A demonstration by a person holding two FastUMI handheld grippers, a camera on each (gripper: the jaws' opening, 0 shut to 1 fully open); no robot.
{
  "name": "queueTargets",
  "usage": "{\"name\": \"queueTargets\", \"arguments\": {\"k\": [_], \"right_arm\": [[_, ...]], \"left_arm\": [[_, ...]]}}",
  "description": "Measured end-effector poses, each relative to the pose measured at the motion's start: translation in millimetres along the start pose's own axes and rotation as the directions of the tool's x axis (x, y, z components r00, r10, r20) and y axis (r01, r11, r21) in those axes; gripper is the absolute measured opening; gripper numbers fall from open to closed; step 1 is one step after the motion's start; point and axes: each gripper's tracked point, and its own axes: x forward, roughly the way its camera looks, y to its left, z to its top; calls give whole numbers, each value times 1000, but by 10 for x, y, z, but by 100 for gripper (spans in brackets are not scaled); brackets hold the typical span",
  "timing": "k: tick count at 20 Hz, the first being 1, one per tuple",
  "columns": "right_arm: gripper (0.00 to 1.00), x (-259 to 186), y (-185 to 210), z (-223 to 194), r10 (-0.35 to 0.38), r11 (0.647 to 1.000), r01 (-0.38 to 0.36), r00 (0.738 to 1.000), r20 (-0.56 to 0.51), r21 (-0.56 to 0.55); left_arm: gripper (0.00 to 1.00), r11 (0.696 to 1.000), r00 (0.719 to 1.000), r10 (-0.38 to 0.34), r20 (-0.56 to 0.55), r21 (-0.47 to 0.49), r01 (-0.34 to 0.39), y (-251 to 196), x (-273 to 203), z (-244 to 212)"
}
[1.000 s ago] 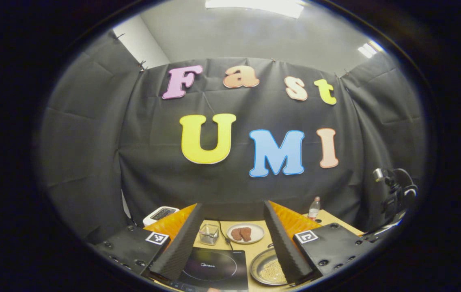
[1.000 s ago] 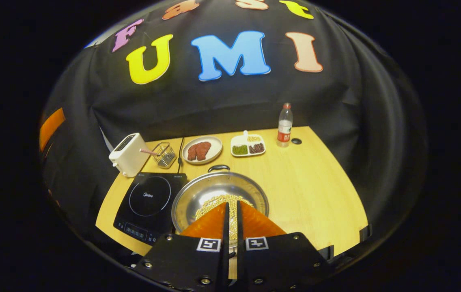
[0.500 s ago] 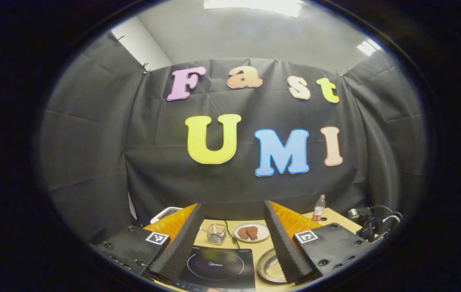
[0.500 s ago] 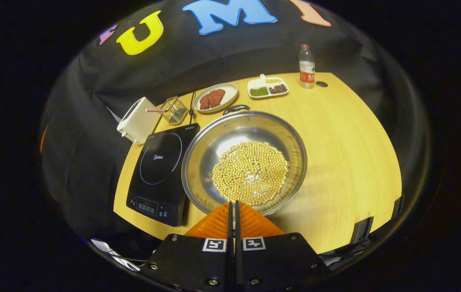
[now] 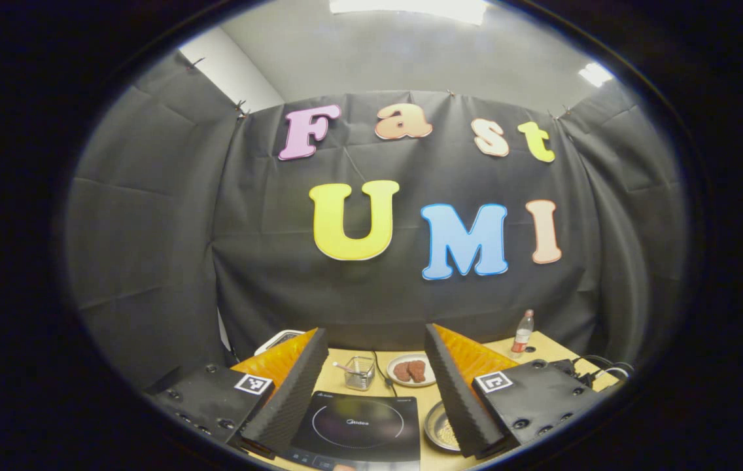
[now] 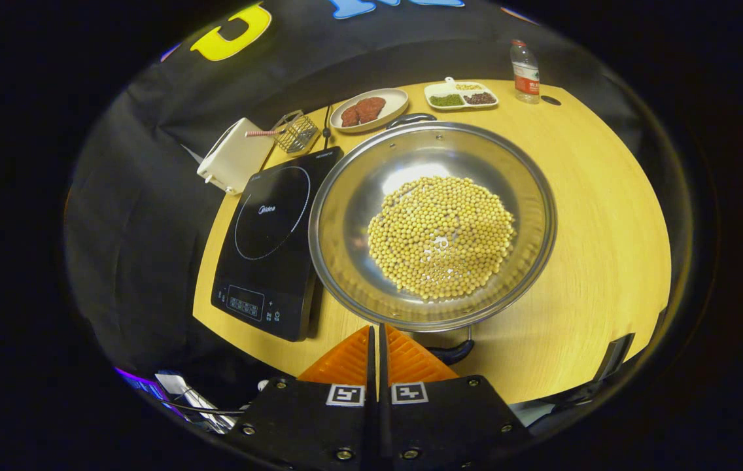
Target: First push the handle of the pot to place it horizontally, then grasp the pot with both hands and set it on the induction cooktop.
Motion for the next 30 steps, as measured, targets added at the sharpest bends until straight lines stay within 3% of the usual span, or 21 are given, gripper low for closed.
{"name": "queueTargets", "arguments": {"k": [6, 16, 30], "right_arm": [[1, 246, 40, -103, -1, 1000, 1, 999, -50, 0], [0, 345, -36, -76, 53, 991, -47, 998, -43, 129], [1, 188, -459, -129, -3, 984, 5, 1000, -7, 179]], "left_arm": [[95, 1000, 1000, 27, -8, 13, -27, 81, -47, -14], [99, 999, 998, 52, -27, 9, -52, 119, -76, -89], [99, 1000, 1000, -18, -21, 8, 19, -249, 15, -81]]}}
